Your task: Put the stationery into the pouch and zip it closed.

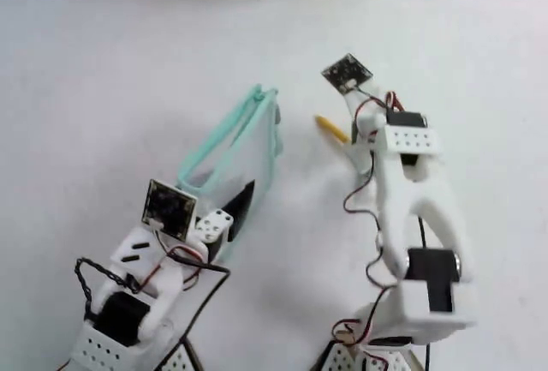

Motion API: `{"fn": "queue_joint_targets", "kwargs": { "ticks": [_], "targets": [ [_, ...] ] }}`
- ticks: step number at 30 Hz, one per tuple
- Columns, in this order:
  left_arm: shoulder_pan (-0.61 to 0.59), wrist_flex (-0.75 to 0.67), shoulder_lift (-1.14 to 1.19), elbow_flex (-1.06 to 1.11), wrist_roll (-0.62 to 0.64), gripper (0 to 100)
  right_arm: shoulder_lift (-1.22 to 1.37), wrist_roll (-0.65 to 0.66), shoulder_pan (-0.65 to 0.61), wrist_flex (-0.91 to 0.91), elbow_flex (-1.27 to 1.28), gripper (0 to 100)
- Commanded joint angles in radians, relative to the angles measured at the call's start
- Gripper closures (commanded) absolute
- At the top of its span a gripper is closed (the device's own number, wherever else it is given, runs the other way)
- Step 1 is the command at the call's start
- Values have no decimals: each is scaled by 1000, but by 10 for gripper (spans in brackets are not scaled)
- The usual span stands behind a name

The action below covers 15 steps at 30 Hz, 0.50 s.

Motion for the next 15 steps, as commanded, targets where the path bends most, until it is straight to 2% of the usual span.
{"fn": "queue_joint_targets", "kwargs": {
  "ticks": [1, 9, 15],
  "targets": [
    [-5, 9, -13, -37, 9, 805, 93, 9, -30, 30, -135, 794],
    [-5, 9, -13, -37, 8, 805, 232, 9, -15, 45, -229, 796],
    [-5, 9, -13, -35, 8, 805, 298, 11, -10, -31, -235, 914]
  ]
}}
